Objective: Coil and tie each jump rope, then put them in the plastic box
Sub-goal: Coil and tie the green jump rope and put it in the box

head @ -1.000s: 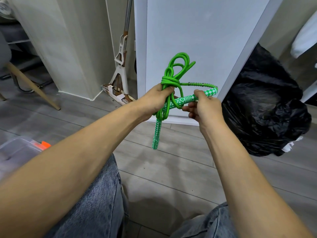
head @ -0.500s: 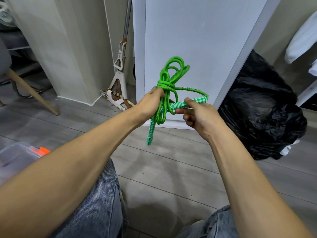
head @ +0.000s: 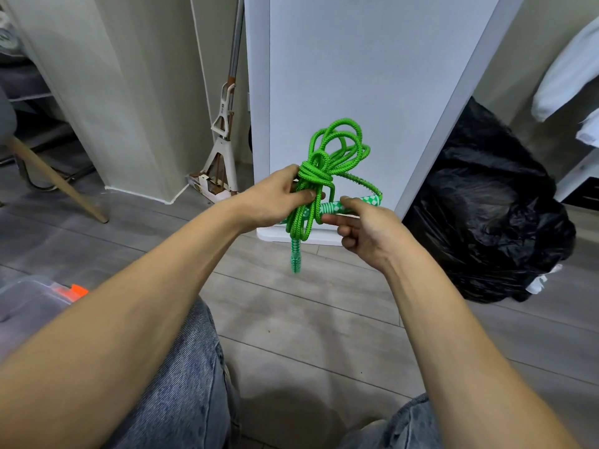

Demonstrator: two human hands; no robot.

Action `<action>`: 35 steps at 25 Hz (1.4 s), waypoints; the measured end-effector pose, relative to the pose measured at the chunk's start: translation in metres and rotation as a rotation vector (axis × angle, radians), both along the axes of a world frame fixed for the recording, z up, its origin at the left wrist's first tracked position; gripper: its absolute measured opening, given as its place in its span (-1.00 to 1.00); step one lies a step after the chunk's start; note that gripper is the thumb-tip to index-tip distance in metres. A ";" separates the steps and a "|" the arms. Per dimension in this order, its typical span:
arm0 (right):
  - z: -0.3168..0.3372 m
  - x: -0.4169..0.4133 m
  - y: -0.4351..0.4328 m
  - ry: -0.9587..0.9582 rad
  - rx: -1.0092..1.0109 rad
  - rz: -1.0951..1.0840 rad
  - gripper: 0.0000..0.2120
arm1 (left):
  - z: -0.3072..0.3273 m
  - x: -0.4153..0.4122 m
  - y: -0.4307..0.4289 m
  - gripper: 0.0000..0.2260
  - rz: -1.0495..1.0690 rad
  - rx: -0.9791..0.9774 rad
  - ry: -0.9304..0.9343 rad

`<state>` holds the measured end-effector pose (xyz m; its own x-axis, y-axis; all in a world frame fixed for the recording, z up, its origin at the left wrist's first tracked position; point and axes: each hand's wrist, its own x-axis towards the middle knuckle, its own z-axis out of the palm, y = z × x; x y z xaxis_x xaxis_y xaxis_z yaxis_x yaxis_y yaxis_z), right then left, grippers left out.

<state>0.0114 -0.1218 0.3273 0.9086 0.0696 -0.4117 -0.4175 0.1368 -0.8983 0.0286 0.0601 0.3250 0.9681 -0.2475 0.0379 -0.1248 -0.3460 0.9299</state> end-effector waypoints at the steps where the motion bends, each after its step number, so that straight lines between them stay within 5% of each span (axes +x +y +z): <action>1: -0.002 -0.001 0.002 -0.001 0.000 0.034 -0.93 | 0.000 -0.002 -0.002 -0.72 0.026 0.025 -0.037; 5: -0.010 -0.004 0.011 -0.121 -0.184 0.173 -0.87 | -0.006 -0.003 -0.017 -0.70 0.158 0.104 -0.118; 10: 0.003 -0.010 0.013 -0.282 -0.335 0.157 -0.68 | -0.003 -0.003 -0.031 -0.74 0.347 -0.229 0.013; 15: -0.011 -0.023 0.027 -0.583 -0.711 0.015 -0.52 | 0.007 -0.014 -0.044 -0.90 0.420 -0.755 0.292; 19: -0.017 -0.022 0.029 -0.708 -0.684 0.084 -0.22 | 0.007 -0.008 -0.039 -0.77 0.484 -0.822 0.298; 22: -0.016 -0.021 0.029 -0.800 -0.615 0.133 -0.08 | 0.006 -0.002 -0.037 -0.91 0.605 -0.861 0.222; 26: -0.022 -0.021 0.023 -0.624 -1.001 0.365 -0.22 | 0.008 0.015 -0.015 -0.83 0.776 -0.988 0.129; 28: -0.025 -0.019 0.017 -0.456 -1.114 0.527 -0.46 | 0.008 0.020 -0.004 -0.69 0.835 -0.984 0.121; 30: -0.023 -0.015 0.010 -0.339 -1.211 0.628 -0.71 | 0.008 0.019 -0.004 -0.81 0.799 -1.000 0.152; 32: -0.023 -0.013 0.005 -0.337 -1.178 0.592 -0.61 | 0.011 0.012 -0.011 -0.87 0.664 -1.016 0.229; 35: -0.027 -0.018 0.016 -0.458 -0.765 0.385 -0.11 | 0.017 0.007 -0.019 -0.86 0.454 -1.048 0.331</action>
<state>-0.0067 -0.1056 0.3003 0.9633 0.2558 -0.0811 0.1007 -0.6249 -0.7742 0.0352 0.0411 0.3418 0.9600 0.1234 -0.2515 0.1126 0.6521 0.7498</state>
